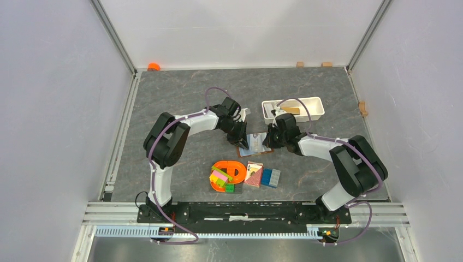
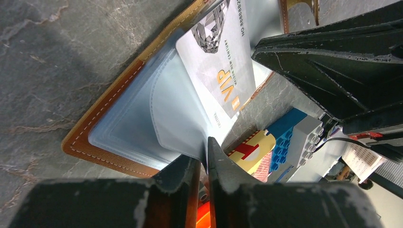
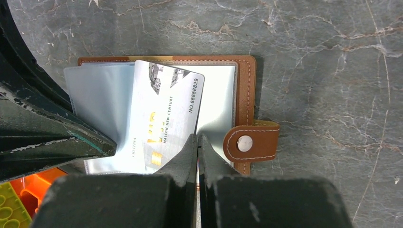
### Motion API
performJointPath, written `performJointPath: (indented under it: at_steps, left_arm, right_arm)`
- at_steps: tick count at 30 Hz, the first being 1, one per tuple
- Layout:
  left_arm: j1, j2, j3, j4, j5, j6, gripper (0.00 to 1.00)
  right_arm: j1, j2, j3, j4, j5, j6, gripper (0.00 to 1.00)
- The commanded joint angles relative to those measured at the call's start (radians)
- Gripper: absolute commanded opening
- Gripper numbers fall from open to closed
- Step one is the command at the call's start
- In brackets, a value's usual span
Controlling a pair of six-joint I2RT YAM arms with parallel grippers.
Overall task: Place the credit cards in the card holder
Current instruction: Insert the credit card into the card holder.
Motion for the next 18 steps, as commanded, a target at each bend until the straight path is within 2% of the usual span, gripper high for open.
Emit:
performJointPath:
  at_steps: [1,9,13,18]
  left_arm:
    - [0.020,0.042,-0.012,-0.046,-0.180,0.101,0.21]
    - [0.020,0.041,-0.009,-0.037,-0.169,0.100,0.24]
    - [0.020,0.034,-0.012,-0.035,-0.179,0.098,0.25]
    - [0.020,0.026,-0.016,-0.024,-0.171,0.093,0.26]
  right_arm:
    - [0.016,0.028,0.016,-0.093,0.026,-0.034,0.00]
    - [0.040,0.040,0.020,-0.076,0.021,-0.025,0.00]
    - [0.042,-0.033,-0.017,-0.049,0.047,-0.028,0.00]
    - [0.041,-0.076,0.016,-0.100,0.063,-0.072,0.00]
